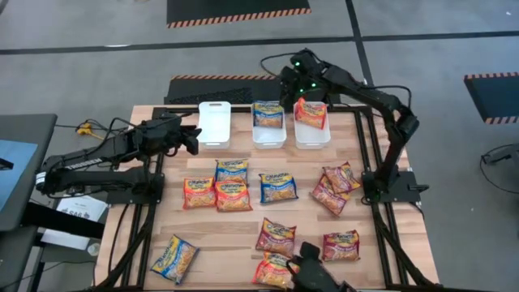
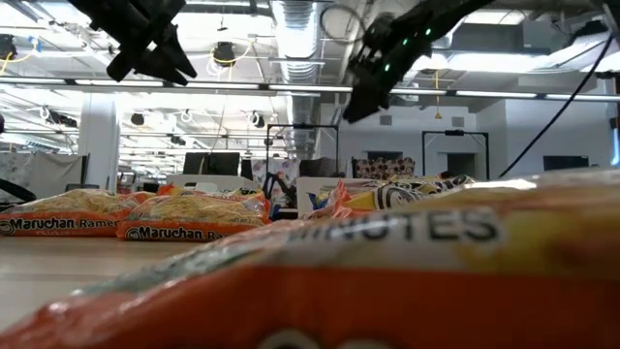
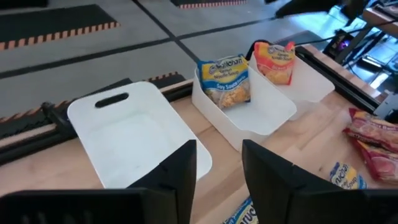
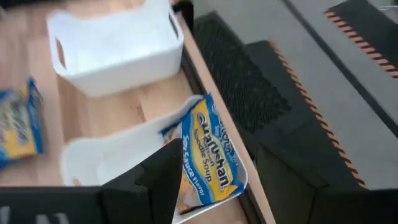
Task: Sort Maruchan noodles
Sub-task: Put the bottom red noodle pack into the top left white bin
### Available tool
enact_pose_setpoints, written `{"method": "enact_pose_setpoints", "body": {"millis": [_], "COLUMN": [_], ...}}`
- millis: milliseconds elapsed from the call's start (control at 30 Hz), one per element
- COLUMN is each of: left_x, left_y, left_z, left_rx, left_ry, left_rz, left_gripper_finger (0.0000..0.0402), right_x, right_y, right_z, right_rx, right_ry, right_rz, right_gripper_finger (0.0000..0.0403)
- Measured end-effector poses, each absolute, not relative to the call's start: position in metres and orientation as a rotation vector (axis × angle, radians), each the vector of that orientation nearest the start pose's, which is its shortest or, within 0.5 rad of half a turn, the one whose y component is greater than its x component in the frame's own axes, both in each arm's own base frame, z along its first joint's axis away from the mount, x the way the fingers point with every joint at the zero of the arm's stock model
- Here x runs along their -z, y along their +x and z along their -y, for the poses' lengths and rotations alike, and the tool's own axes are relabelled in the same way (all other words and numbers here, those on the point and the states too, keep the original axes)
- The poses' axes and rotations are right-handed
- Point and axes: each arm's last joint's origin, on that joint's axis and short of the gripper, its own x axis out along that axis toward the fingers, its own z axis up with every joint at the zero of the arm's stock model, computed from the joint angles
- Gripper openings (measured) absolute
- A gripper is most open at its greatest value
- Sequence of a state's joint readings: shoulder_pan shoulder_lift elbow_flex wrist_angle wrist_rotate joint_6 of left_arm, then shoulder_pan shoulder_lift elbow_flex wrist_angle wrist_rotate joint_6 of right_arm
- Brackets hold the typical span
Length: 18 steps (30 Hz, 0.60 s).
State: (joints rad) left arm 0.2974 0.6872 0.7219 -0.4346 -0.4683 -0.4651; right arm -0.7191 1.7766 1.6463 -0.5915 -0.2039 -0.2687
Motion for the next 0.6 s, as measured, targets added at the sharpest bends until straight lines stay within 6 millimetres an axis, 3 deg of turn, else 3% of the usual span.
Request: {"method": "enact_pose_setpoints", "body": {"millis": [233, 367, 600], "left_x": [-0.309, -0.31, -0.31], "left_y": [0.139, 0.141, 0.144], "left_z": [-0.053, -0.051, -0.045], "left_rx": [-0.724, -0.621, -0.383], "left_ry": [-0.398, -0.42, -0.516], "left_rz": [-0.189, -0.186, -0.228], "left_gripper_finger": [0.0115, 0.0114, 0.0114], "right_x": [-0.377, -0.395, -0.393], "right_y": [0.279, 0.273, 0.28], "right_z": [0.204, 0.168, 0.103], "right_rx": [0.357, 0.251, 0.088], "right_ry": [0.153, 0.249, 0.42], "right_rz": [-0.646, -0.622, -0.772], "right_gripper_finger": [0.0227, 0.0227, 0.0227]}}
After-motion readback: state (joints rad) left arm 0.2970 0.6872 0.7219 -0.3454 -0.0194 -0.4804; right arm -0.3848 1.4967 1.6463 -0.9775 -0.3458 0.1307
